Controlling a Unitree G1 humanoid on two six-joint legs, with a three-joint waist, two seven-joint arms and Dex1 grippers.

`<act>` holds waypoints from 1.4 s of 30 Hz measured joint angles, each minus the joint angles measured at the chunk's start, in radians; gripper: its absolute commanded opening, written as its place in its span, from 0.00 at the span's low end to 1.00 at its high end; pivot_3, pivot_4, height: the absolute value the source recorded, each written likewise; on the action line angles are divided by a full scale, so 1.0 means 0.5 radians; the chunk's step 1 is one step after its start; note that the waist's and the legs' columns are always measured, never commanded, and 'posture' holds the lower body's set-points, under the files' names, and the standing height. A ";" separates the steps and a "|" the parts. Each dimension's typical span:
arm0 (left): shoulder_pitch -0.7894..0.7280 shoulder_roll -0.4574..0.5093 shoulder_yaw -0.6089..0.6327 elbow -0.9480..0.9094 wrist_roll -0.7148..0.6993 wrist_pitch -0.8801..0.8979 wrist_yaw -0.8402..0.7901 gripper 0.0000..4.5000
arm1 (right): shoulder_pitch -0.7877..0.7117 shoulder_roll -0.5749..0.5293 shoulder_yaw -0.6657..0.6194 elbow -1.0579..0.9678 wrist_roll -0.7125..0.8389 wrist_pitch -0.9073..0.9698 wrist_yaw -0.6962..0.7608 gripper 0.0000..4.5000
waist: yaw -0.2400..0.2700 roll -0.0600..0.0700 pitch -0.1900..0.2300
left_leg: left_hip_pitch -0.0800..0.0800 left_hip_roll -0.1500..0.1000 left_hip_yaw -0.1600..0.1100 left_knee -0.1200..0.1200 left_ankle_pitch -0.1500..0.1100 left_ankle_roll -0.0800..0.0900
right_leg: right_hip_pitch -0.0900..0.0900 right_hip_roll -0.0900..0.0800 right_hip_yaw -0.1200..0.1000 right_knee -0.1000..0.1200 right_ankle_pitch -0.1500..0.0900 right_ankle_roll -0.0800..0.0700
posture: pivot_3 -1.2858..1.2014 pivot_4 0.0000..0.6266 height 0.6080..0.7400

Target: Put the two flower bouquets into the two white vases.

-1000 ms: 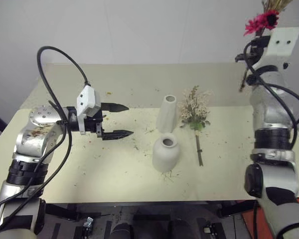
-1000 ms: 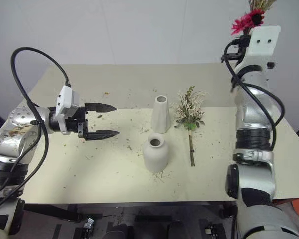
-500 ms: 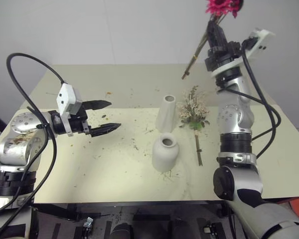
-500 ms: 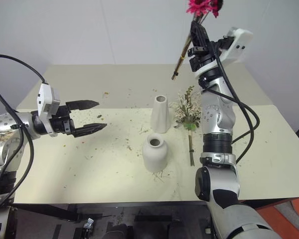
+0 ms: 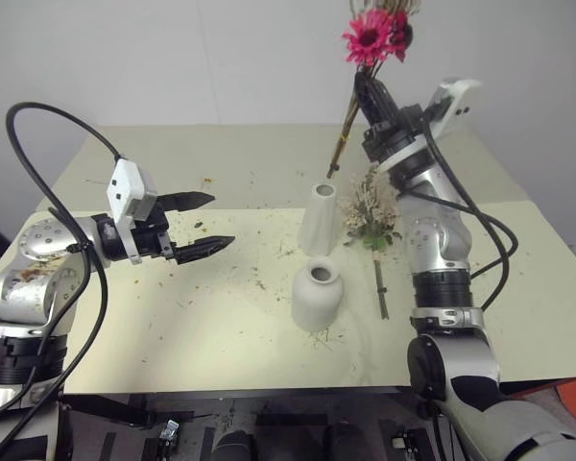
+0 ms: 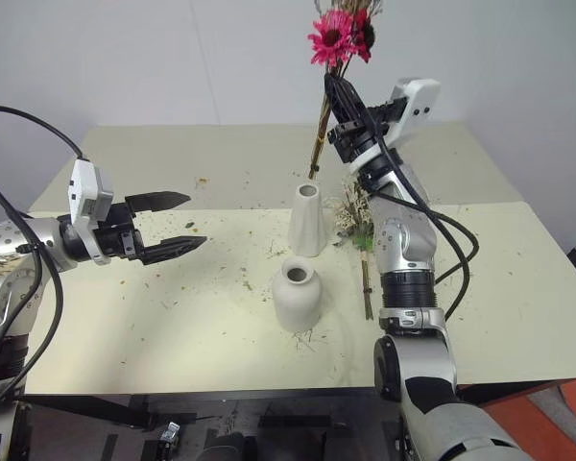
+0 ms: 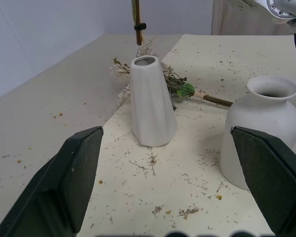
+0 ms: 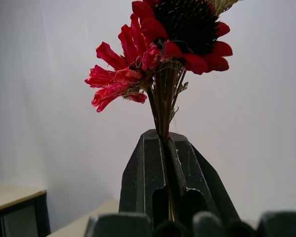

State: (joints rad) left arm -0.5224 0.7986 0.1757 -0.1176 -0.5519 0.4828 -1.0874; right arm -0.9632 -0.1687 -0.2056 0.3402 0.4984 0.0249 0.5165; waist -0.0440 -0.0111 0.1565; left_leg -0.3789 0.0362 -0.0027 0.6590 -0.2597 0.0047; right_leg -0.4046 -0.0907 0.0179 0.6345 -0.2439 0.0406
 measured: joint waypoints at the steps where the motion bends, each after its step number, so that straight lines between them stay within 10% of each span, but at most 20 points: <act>1: 0.000 0.000 0.000 0.000 0.000 0.001 0.001 1.00 | 0.023 0.000 0.002 0.000 -0.007 0.000 0.003 0.01 | 0.000 0.000 0.000 | 0.000 0.000 0.000 0.000 0.000 0.000 | 0.000 0.000 0.000 0.000 0.000 0.000 | 0.52 0.24 1.00; 42: 0.059 -0.005 0.002 -0.047 -0.003 0.001 0.075 1.00 | 0.212 0.134 0.150 0.263 -0.262 -0.299 0.187 0.07 | -0.002 0.000 0.000 | 0.001 0.000 0.000 -0.001 0.000 0.000 | 0.000 0.000 0.000 0.000 0.000 0.000 | 0.52 0.24 1.00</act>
State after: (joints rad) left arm -0.4930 0.7959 0.1769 -0.1412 -0.5535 0.4832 -1.0500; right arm -0.8574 -0.1017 -0.1308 0.4719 0.3673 -0.1246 0.6098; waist -0.0448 -0.0111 0.1565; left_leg -0.3786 0.0363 -0.0026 0.6587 -0.2596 0.0046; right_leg -0.4046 -0.0906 0.0179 0.6342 -0.2438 0.0405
